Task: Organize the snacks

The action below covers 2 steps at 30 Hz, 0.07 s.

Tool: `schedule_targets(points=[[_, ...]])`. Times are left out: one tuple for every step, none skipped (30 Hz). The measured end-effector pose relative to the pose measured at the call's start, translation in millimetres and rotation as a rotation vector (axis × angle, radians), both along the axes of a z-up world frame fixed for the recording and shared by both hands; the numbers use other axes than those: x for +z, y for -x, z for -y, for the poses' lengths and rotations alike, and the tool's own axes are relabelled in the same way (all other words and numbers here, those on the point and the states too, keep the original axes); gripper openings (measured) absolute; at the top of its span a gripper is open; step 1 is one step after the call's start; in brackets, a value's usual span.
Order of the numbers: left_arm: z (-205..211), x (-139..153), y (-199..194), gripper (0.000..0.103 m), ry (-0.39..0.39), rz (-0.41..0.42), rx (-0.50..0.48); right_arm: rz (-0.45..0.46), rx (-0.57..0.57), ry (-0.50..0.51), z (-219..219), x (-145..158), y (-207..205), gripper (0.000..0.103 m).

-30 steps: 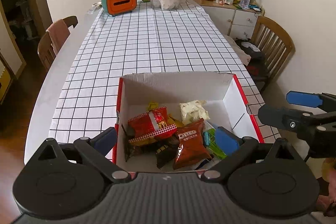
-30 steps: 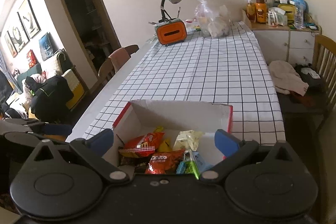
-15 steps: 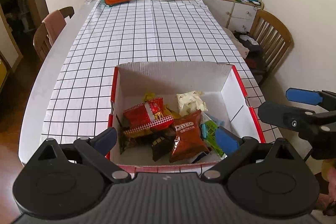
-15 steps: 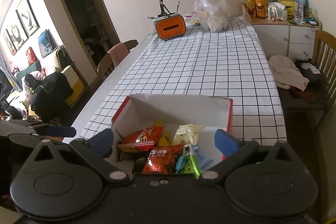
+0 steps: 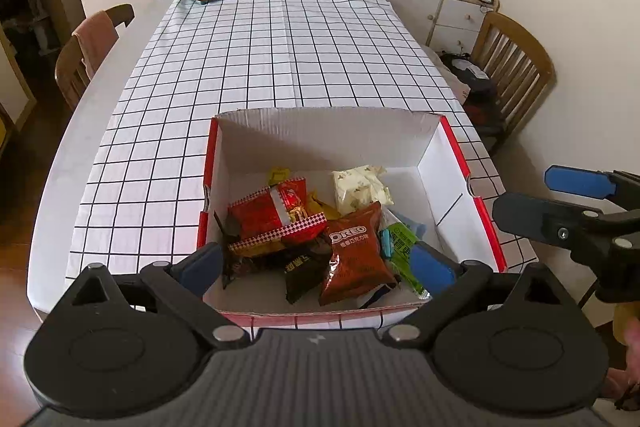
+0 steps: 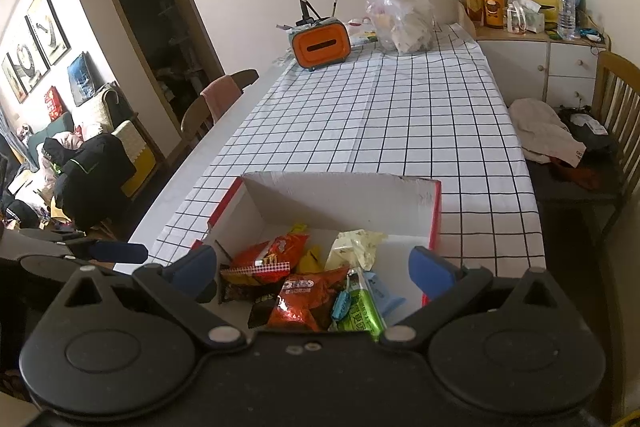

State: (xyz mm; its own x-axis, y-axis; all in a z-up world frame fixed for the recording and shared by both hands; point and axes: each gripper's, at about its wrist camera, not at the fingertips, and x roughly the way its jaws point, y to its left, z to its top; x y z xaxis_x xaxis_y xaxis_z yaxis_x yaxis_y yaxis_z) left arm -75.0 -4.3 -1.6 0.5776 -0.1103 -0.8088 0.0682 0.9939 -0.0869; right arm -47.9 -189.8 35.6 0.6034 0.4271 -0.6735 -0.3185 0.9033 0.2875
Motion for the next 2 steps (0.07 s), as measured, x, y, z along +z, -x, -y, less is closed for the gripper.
schedule_targets(points=[[-0.2,-0.2,-0.2,0.1,0.0,0.001,0.0,-0.002,-0.001,0.001,-0.5,-0.4,-0.6,0.103],[-0.7,-0.3,-0.4,0.1,0.0,0.002,0.0,-0.003,0.0,0.001,-0.5,-1.0,-0.8,0.103]])
